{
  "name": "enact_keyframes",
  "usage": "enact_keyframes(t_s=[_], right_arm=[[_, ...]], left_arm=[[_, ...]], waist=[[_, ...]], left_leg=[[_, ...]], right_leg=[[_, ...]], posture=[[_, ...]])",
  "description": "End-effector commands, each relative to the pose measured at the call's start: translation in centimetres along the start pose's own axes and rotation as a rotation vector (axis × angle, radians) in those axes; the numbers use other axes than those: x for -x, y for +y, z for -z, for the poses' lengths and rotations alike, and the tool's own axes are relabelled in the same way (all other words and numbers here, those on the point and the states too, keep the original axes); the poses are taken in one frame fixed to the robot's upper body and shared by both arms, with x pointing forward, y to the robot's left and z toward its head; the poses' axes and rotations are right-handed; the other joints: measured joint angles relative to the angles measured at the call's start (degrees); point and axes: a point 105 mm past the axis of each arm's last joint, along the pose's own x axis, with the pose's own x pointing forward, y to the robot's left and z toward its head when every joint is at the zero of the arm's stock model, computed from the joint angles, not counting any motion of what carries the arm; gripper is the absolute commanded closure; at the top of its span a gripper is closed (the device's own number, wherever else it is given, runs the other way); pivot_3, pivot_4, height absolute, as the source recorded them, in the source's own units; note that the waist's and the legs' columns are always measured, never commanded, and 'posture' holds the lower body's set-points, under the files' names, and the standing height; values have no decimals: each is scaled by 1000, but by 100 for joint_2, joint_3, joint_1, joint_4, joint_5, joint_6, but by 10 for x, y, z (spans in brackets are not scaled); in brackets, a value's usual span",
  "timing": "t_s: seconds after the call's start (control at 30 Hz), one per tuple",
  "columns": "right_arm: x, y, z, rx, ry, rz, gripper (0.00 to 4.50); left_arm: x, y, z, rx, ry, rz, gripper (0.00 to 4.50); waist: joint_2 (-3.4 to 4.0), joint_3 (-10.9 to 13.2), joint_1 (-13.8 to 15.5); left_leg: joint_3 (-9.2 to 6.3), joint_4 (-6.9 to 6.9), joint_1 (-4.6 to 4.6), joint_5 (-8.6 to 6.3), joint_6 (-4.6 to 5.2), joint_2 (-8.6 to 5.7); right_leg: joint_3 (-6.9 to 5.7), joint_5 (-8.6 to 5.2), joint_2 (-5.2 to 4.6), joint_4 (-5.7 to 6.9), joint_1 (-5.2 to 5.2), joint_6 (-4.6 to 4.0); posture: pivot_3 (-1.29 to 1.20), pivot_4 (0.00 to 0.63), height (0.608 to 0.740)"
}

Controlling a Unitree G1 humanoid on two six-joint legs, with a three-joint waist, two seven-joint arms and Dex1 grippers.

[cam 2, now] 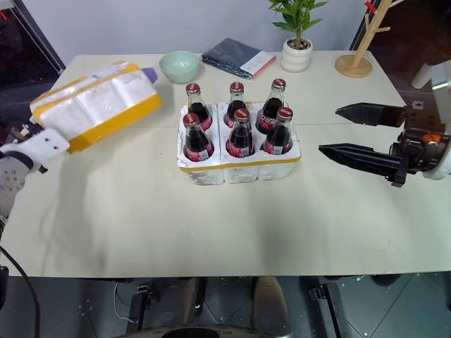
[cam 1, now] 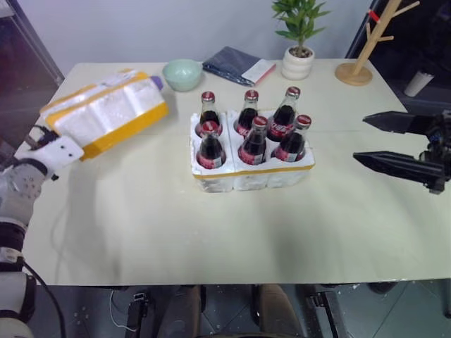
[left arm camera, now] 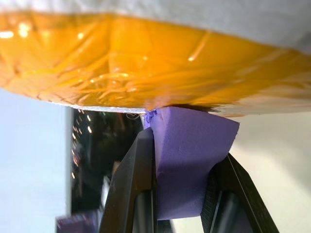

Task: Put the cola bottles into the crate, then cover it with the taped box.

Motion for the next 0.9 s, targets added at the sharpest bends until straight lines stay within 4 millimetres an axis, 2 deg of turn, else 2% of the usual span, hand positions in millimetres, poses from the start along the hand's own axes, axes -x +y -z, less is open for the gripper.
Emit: enact_keyframes(t_s=[0.03, 0.07, 0.13, 0.2, 0.3, 0.4, 0.5, 0.63, 0.73, 0.9], right_arm=[[5, -2, -8, 72, 0, 29, 0], [4, -2, -7, 72, 1, 28, 0], [5, -2, -6, 72, 4, 25, 0], [5, -2, -6, 76, 6, 25, 0], [5, -4, -5, 72, -2, 33, 0], [4, -4, -2, 69, -3, 38, 0], [3, -4, 0, 69, -6, 46, 0], [0, -6, 3, 61, -19, 56, 0], [-2, -6, 3, 55, -34, 58, 0], [-4, -8, 2, 43, -53, 66, 0]], left_arm=[[6, 59, -58, 14, -179, -128, 3850], [7, 64, -68, 17, -205, -133, 3850], [12, 76, -105, 24, -315, -139, 3850], [18, 80, -131, 21, -395, -121, 3850], [35, 79, -179, -32, -538, -73, 3850], [52, 70, -211, -67, -629, -13, 3850], [61, 61, -222, -94, -651, 28, 3850], [67, 29, -232, -117, -638, 131, 3850], [68, 7, -230, -189, -605, 180, 3850], [75, -7, -238, -253, -635, 197, 3850]], waist=[[0, 0, 1], [0, 0, -3], [0, 0, -25], [0, 0, -36], [0, 0, -70], [0, 0, -61], [0, 0, -66], [0, 0, -59], [0, 1, -51], [-2, 2, -46]], left_leg=[[0, 1, -1, 0, 0, -1], [0, 1, -1, 0, 0, -1], [0, 1, 0, 0, 0, -1], [0, 1, 0, 0, 0, -1], [0, 0, 3, 0, 0, -1], [0, 1, 3, 0, 0, 0], [0, 4, 3, 0, 0, -1], [0, 6, 6, 0, 1, -1], [0, 10, 6, 0, 1, -1], [-1, 11, 6, 0, 1, -1]], right_leg=[[0, 0, 0, 0, 0, 0], [0, 0, 0, 0, 1, 0], [0, 0, 0, 1, 1, 0], [0, 0, 0, 4, 1, 1], [1, -1, 1, 11, -1, 1], [1, -1, 2, 15, -2, 1], [1, -1, 2, 15, -1, 1], [1, -2, 3, 21, 1, 2], [2, -2, 3, 20, 4, 2], [2, -3, 5, 21, 4, 2]], posture=[[0, 150, 739], [0, 150, 739], [0, 150, 739], [0, 150, 739], [0, 150, 739], [0, 150, 739], [0, 150, 739], [0, 150, 739], [0, 150, 739], [0, 150, 739]])
